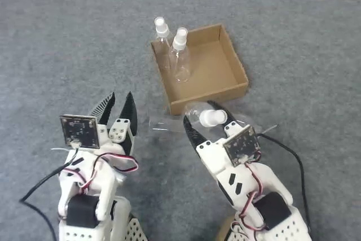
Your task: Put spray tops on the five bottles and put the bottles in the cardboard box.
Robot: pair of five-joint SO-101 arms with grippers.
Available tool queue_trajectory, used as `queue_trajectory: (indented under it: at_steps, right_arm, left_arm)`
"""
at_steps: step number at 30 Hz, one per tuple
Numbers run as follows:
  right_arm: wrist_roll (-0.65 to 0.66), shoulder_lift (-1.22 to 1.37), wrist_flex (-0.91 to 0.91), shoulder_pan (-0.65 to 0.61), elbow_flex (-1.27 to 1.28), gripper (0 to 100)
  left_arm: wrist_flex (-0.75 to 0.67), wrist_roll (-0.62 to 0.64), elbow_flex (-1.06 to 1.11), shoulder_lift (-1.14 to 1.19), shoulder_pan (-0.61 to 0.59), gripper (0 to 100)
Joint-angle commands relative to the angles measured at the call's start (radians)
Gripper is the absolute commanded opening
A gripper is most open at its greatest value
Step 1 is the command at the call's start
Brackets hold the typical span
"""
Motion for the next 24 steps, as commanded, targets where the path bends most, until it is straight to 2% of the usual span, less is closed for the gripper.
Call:
queue_trajectory:
  at_steps: [1,15,24]
  right_arm:
    - [0.048,-0.002,0.012,0.008,-0.106,6.1]
    - [0.051,0.021,0.012,0.008,-0.229,6.1]
    - [0.089,0.341,-0.001,0.008,-0.411,6.2]
  left_arm:
    - [-0.026,-0.005,-0.024,-0.015,0.002,11]
    - [-0.086,-0.005,0.024,-0.015,0.000,12]
    - [-0.086,-0.005,0.024,-0.015,-0.002,12]
